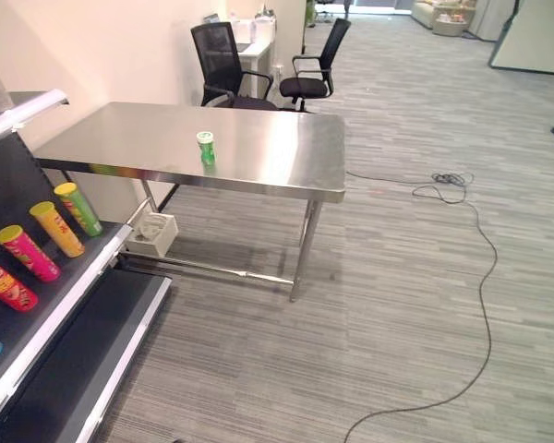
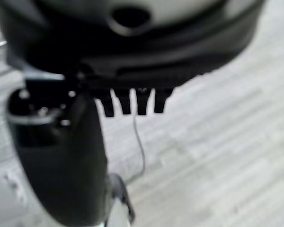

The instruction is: Put the goods on the table back onto the shelves and tidy them up.

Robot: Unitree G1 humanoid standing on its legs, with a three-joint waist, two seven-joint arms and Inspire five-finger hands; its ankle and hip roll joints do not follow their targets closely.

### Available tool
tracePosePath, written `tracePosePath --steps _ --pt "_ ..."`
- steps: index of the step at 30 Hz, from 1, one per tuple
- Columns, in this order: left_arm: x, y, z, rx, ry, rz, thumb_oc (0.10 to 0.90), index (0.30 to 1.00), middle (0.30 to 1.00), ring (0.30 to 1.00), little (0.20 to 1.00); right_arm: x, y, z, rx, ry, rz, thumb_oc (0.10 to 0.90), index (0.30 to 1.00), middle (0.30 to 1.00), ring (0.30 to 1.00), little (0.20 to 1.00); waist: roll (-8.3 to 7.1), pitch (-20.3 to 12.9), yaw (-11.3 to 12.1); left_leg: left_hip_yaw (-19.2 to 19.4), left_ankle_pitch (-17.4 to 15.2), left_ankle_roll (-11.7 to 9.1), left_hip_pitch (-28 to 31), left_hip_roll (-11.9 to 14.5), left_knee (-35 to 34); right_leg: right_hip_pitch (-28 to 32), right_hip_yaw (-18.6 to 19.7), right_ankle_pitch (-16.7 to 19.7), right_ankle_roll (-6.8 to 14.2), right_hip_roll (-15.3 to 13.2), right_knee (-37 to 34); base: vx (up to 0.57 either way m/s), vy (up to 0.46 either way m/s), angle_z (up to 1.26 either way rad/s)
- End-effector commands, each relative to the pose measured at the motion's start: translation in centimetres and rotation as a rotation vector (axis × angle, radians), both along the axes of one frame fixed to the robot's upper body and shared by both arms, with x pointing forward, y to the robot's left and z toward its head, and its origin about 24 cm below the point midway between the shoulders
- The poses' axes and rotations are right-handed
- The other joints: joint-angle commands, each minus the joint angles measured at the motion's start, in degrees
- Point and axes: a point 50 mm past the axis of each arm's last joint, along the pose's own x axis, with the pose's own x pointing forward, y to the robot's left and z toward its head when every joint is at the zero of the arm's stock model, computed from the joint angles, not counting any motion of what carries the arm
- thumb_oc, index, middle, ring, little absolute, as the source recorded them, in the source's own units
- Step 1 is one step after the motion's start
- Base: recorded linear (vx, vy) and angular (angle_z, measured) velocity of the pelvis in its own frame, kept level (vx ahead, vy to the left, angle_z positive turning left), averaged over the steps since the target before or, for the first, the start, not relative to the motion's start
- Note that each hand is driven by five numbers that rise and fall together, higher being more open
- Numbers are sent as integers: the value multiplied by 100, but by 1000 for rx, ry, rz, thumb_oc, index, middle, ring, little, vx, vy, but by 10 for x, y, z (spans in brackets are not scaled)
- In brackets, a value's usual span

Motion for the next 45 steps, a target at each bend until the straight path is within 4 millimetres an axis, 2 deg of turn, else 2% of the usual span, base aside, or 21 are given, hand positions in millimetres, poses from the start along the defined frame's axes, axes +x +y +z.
tracePosePath --steps 1,3,5,6,8,10,11,14,15,16,17,18,19,21,23,24,28,33,43,44,45 --pt "74 -31 7 -90 -273 -38 800 900 900 900 900 47 0 5 14 -132 -31 800 900 900 900 900 142 123 191 -149 214 -283 -584 209 -429 519 152 -296 176 -168 155 278 85 -31" --pt "79 -41 6 -120 -273 -43 800 900 900 900 900 56 2 6 21 -151 -20 800 900 900 900 900 177 176 283 -297 223 -409 -1069 281 -484 806 293 -454 180 -207 151 407 44 -32" --pt "79 -41 6 -118 -275 -42 800 900 900 900 900 54 2 5 21 -139 -13 800 900 900 900 900 198 205 347 -211 269 -465 -1203 403 -435 1039 371 -505 186 -301 114 444 97 21" --pt "72 -40 4 -108 -240 -50 800 900 900 900 900 48 7 2 31 -107 -16 800 900 900 900 900 245 56 338 -21 280 -400 -1008 449 -471 1185 434 -536 254 -360 71 716 277 -12" --pt "72 -33 5 -74 -239 -78 800 900 900 900 900 30 15 -3 39 -57 -32 800 900 900 900 900 134 -234 361 88 427 -357 -825 282 -351 1188 545 -267 373 -729 314 756 326 -69" --pt "83 -30 8 -42 -260 -185 800 900 900 900 900 30 12 -2 34 -52 -53 800 900 900 900 900 9 -423 326 345 203 -119 -439 -96 -450 928 577 714 526 -1129 1193 522 238 -93" --pt "83 -30 8 -42 -260 -185 800 900 900 900 900 30 12 -2 33 -52 -54 800 900 900 900 900 22 -437 346 362 210 -118 -449 -79 -456 901 602 729 525 -1119 1188 264 158 -48" --pt "94 -32 11 -29 -279 -287 800 900 900 900 900 44 10 0 30 -86 -45 800 900 900 900 900 18 -412 248 466 -167 192 33 -439 -490 416 380 2005 554 -1608 2751 347 238 -4" --pt "98 -32 12 -25 -283 -315 800 900 900 900 900 51 10 2 29 -106 -33 800 900 900 900 900 12 -378 197 463 -326 268 193 -530 -490 219 237 2208 530 -1801 3107 486 302 30" --pt "109 -31 15 -22 -295 -341 800 900 900 900 900 67 12 5 41 -152 -11 800 900 900 900 900 90 -213 30 347 -510 332 409 -517 -490 -452 178 1765 386 -1795 3704 458 208 13" --pt "116 -31 17 -18 -313 -343 800 900 900 900 900 74 11 7 45 -171 -3 800 900 900 900 900 130 -91 -94 241 -561 324 518 -516 -490 -829 223 1258 295 -1546 3743 512 54 17" --pt "122 -30 20 -14 -329 -364 800 900 900 900 900 79 11 9 51 -189 22 800 900 900 900 900 127 131 -365 34 -618 276 690 -562 -490 -1326 294 727 254 -1038 3197 292 -55 45" --pt "122 -30 20 -14 -330 -363 800 900 900 900 900 79 10 9 50 -190 22 800 900 900 900 900 147 127 -377 21 -611 271 679 -539 -490 -1311 269 751 244 -1013 3159 246 -115 66" --pt "121 -31 19 -15 -322 -398 800 900 900 900 900 81 10 10 51 -189 30 800 900 900 900 900 62 230 -531 -53 -719 214 823 -592 -490 -1514 258 702 299 -863 2224 176 -131 89" --pt "121 -32 19 -18 -312 -422 800 900 900 900 900 82 12 10 62 -187 34 800 900 900 900 900 -45 295 -704 -261 -832 164 928 -610 -490 -1736 669 875 385 -677 1299 215 -207 79" --pt "121 -31 19 -15 -306 -422 800 900 900 900 900 66 13 6 65 -143 27 800 900 900 900 900 -177 283 -778 -438 -901 158 958 -635 -490 -1752 1155 1023 411 -572 944 147 -219 73" --pt "115 -27 17 -7 -303 -362 800 900 900 900 900 51 15 3 80 -110 16 800 900 900 900 900 -257 83 -659 -606 -902 95 1045 -549 -490 -1345 1064 1103 368 -558 522 72 -147 64" --pt "108 -24 16 1 -291 -340 800 900 900 900 900 47 13 2 80 -80 71 800 900 900 900 900 -300 -20 -545 -740 -880 35 1020 -450 -490 -1002 838 1100 338 -498 176 40 -117 25" --pt "89 -19 11 12 -240 -301 800 900 900 900 900 41 24 -1 156 -47 34 800 900 900 900 900 -387 -102 -384 -816 -918 14 964 -408 -490 -919 688 1018 317 -492 184 -16 -23 1" --pt "75 -55 3 -211 -209 -185 800 900 900 900 900 62 26 10 813 -539 -1471 800 900 900 900 900 -244 -376 -449 -142 -396 -98 169 -375 312 -325 955 683 92 -229 151 58 -20 6" --pt "77 -50 3 -188 -190 -151 800 900 900 900 900 57 35 7 812 -494 -1439 800 900 900 900 900 -261 -474 -479 -161 -452 -94 341 -398 178 -319 982 694 88 -201 18 81 -35 17"
